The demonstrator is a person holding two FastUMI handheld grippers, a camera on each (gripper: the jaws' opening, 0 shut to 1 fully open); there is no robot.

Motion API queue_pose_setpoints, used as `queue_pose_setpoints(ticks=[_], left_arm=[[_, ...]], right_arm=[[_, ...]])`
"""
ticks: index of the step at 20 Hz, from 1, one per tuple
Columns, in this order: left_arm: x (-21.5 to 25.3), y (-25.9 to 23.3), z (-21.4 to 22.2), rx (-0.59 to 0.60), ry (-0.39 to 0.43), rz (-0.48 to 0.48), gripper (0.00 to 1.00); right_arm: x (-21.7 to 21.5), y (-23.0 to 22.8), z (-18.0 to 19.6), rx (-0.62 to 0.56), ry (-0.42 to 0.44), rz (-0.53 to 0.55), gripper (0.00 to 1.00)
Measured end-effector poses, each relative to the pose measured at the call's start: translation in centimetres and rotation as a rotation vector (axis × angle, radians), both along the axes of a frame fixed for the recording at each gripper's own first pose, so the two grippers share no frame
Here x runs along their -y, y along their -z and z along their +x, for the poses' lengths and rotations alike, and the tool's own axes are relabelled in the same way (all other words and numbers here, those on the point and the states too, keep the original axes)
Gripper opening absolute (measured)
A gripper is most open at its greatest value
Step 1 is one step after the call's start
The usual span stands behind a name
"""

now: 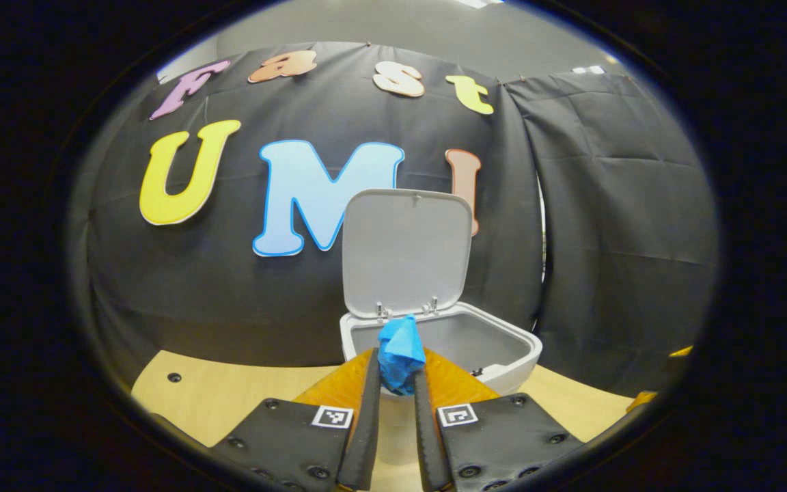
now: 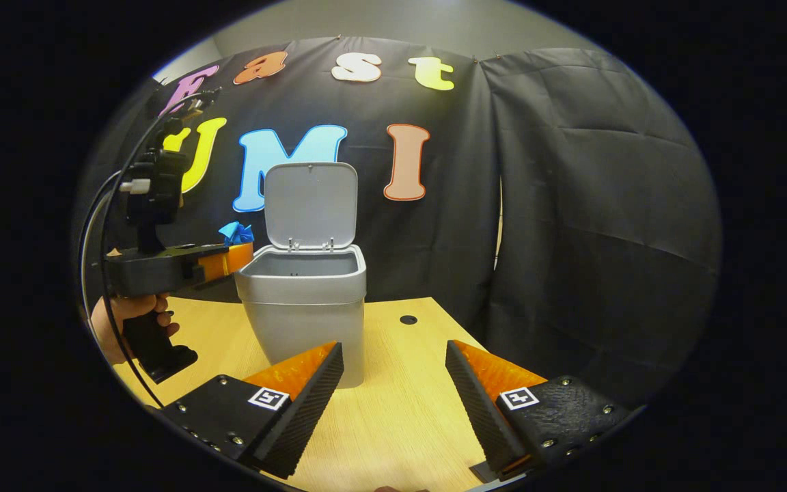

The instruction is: Press the lid of the desktop garbage bin to open it, pick up the crumpled paper on the desktop and throw it into the bin, then pick up the pop can on the desktop and drop it into the bin, and finally close the garbage bin lid.

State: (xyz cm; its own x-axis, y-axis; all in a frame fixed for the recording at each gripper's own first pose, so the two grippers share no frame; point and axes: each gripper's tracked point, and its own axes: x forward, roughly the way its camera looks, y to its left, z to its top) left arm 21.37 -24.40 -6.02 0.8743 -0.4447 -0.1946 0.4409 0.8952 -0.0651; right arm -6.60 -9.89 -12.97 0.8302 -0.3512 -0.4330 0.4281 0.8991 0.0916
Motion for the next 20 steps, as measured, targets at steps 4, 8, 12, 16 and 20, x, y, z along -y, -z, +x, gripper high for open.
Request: queue_pose_setpoints(ticks=[4, 8, 12, 16, 20], left_arm=[[1.0, 1.1, 0.9, -0.019, 0.035, 0.025, 0.4], [0.9, 1.6, 1.4, -0.025, 0.04, 0.04, 0.47], [0.8, 1.6, 1.4, -0.017, 0.049, 0.043, 0.56], [1.5, 1.4, 1.5, -0.014, 0.07, 0.043, 0.65], [1.7, 0.8, 0.7, -0.011, 0.085, 0.002, 0.82]], right_arm=[[-0.1, 0.0, -0.4, -0.012, 0.009, -0.012, 0.96], [-0.5, 0.3, -0.6, -0.012, 0.028, 0.005, 0.96], [-0.6, 0.3, -0.8, -0.015, 0.04, 0.004, 0.96], [-0.8, 0.2, -1.1, -0.011, 0.05, 0.006, 0.96], [-0.9, 0.0, -1.2, -0.009, 0.046, -0.012, 0.96]])
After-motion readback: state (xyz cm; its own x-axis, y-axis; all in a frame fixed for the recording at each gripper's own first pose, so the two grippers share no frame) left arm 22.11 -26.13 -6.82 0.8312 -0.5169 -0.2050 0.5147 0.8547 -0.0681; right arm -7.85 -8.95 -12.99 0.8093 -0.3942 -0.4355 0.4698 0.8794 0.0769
